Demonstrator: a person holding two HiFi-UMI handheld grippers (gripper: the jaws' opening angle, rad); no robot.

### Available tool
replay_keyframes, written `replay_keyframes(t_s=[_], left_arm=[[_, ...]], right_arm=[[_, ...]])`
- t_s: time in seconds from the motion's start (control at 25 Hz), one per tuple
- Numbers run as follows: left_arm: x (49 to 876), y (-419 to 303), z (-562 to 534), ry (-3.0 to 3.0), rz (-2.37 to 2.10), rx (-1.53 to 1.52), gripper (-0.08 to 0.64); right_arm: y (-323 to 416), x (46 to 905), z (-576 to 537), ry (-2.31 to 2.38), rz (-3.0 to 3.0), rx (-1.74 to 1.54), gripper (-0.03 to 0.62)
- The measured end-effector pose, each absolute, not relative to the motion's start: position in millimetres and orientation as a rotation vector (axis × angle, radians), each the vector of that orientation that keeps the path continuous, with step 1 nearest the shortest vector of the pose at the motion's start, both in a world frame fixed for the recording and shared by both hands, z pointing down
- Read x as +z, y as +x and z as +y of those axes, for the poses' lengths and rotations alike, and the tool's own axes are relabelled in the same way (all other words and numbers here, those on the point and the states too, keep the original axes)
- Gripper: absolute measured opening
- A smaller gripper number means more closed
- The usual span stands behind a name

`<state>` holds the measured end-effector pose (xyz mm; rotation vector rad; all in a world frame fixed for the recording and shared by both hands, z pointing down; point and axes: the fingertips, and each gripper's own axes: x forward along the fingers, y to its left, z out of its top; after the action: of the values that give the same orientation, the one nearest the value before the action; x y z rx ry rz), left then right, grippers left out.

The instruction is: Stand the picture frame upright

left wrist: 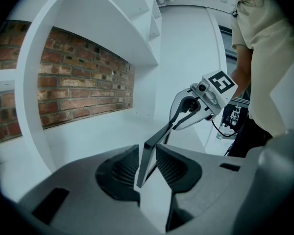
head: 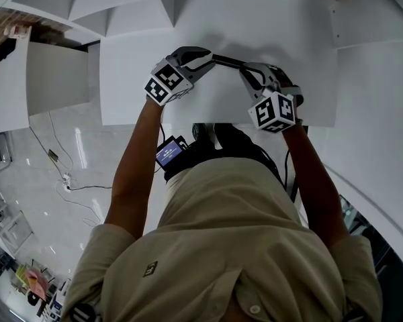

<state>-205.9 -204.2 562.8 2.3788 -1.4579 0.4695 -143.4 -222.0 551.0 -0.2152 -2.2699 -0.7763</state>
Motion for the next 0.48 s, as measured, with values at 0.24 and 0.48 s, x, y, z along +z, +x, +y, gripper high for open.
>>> replay_keyframes(t_s=[0.24,0.48], left_arm=[[562.2,-204.9,-202.0,2.383,-1.457,0.48,0.092],[563.7,-203.8,-198.2,2.38,-1.452,0.494,0.092]], right_arm=[[-143.0,551.4,-221.5,-0.211,-2.269,-0.778,0.029],[-141.0,551.8,-219.8,-0.209,-2.269,-0.778,0.029]])
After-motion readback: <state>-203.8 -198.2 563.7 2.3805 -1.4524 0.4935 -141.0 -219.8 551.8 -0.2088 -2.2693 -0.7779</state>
